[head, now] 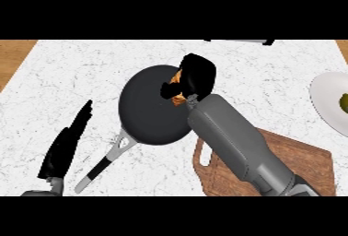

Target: Pick the croissant from the cutting board and place it in the pan

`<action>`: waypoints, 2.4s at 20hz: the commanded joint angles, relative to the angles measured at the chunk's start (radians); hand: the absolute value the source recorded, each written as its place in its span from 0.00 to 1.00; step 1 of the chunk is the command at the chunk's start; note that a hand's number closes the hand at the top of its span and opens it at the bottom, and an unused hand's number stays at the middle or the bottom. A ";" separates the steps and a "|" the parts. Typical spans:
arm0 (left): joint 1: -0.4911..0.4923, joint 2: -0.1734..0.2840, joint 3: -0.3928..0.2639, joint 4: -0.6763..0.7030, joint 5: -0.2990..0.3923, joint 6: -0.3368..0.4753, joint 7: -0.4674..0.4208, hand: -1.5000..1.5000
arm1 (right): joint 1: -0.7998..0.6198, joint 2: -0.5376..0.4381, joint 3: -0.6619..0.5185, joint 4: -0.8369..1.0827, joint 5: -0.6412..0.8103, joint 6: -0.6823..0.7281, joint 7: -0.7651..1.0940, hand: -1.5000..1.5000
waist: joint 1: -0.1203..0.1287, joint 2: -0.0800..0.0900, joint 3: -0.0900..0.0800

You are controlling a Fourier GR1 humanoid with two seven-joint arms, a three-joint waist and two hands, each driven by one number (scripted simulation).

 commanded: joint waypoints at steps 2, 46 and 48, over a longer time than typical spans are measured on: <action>-0.033 -0.009 -0.015 -0.002 -0.010 -0.007 0.008 0.50 | -0.012 0.002 -0.059 0.093 -0.247 -0.080 -0.056 1.00 | 0.030 0.010 0.002; 0.071 -0.008 0.101 -0.083 0.010 -0.019 0.067 0.50 | 0.996 -0.351 -0.085 -0.887 -0.487 -0.726 -0.520 0.00 | -0.112 -0.030 0.000; 0.057 0.014 0.127 -0.012 0.003 -0.051 -0.008 0.50 | 1.042 -0.347 -0.083 -0.945 -0.428 -0.726 -0.491 0.00 | -0.108 -0.029 0.000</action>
